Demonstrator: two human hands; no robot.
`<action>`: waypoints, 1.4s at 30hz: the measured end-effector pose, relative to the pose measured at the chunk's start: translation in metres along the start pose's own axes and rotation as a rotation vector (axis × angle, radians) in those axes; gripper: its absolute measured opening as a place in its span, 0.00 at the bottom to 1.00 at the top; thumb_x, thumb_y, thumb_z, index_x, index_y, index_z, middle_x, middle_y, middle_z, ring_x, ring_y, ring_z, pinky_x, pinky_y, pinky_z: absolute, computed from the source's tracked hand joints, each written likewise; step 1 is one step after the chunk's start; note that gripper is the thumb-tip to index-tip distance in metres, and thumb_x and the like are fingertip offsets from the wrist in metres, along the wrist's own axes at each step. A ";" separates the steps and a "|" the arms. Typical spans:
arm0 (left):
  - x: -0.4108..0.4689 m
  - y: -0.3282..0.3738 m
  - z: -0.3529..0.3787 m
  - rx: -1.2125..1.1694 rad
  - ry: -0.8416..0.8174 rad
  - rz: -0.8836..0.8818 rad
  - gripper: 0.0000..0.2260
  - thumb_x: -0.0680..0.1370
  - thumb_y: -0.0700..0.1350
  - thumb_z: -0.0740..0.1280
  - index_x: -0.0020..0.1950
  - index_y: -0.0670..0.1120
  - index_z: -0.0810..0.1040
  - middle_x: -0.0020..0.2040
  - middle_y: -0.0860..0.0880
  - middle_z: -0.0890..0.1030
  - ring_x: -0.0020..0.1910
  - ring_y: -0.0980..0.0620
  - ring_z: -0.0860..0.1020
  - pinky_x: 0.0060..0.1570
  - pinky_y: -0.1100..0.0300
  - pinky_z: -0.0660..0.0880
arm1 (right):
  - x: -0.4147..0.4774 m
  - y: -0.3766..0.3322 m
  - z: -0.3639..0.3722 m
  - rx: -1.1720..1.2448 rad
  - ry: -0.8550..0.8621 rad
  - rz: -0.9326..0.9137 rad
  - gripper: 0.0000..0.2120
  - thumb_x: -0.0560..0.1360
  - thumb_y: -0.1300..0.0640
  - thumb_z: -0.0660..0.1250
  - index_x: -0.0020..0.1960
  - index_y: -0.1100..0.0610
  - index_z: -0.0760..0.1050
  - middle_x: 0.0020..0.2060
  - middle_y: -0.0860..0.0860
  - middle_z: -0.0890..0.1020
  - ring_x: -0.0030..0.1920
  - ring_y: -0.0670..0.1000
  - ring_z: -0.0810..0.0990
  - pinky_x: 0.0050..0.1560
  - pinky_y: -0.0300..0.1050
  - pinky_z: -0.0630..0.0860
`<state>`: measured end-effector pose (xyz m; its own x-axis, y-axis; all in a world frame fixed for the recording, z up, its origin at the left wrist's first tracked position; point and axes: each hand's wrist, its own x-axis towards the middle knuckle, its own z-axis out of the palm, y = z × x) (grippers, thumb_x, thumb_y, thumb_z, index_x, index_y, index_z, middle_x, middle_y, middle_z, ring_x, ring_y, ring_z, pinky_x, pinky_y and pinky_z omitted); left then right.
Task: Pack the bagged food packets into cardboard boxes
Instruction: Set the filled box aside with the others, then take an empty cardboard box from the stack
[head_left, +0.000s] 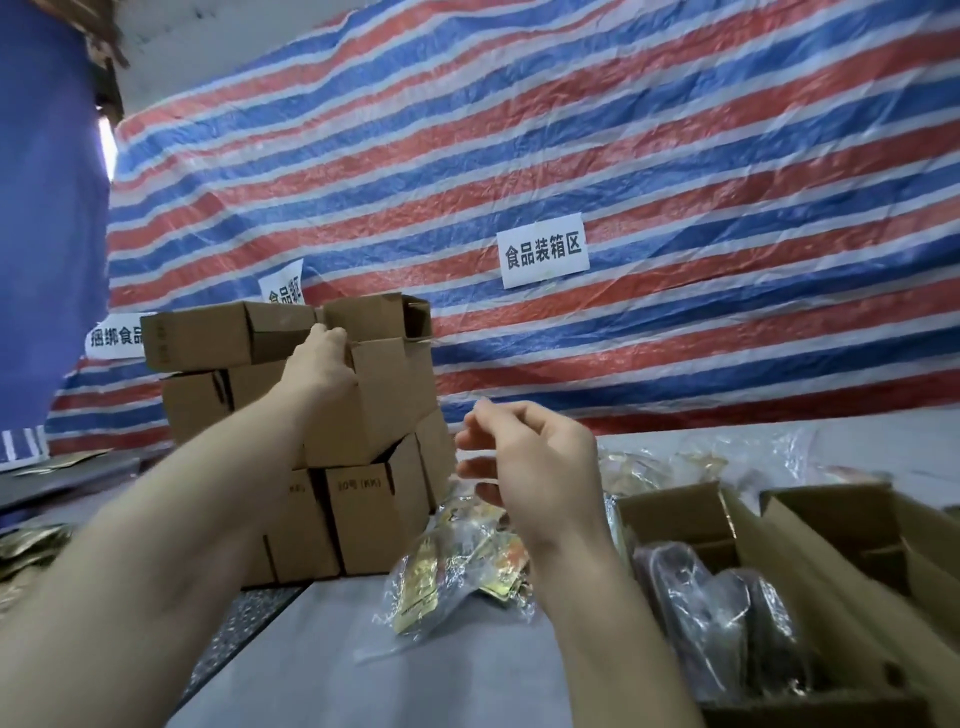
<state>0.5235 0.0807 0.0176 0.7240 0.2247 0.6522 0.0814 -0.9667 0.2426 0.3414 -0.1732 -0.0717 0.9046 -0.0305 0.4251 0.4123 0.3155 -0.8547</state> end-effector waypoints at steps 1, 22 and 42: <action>-0.002 0.000 0.004 0.003 0.014 0.022 0.14 0.77 0.39 0.72 0.61 0.39 0.76 0.61 0.41 0.71 0.57 0.37 0.77 0.57 0.44 0.76 | 0.000 -0.001 -0.002 0.009 0.001 -0.014 0.12 0.79 0.55 0.67 0.38 0.56 0.80 0.31 0.47 0.84 0.31 0.44 0.80 0.32 0.35 0.73; -0.183 -0.055 -0.053 -0.378 0.341 0.591 0.13 0.74 0.48 0.76 0.49 0.39 0.80 0.54 0.42 0.75 0.48 0.49 0.79 0.53 0.65 0.79 | -0.003 0.039 0.008 -0.497 0.262 -0.060 0.29 0.77 0.35 0.64 0.72 0.46 0.62 0.71 0.51 0.65 0.64 0.49 0.66 0.58 0.43 0.64; -0.331 -0.078 0.026 -1.265 -0.248 -0.268 0.51 0.55 0.69 0.81 0.74 0.65 0.64 0.67 0.55 0.80 0.63 0.53 0.80 0.59 0.52 0.80 | -0.003 0.052 0.004 -0.885 -0.121 0.410 0.15 0.75 0.52 0.58 0.58 0.55 0.75 0.52 0.54 0.82 0.51 0.55 0.80 0.48 0.53 0.81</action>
<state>0.2953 0.0787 -0.2366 0.9024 0.2312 0.3638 -0.3540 -0.0840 0.9315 0.3595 -0.1529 -0.1158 0.9989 0.0356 0.0310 0.0454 -0.5459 -0.8366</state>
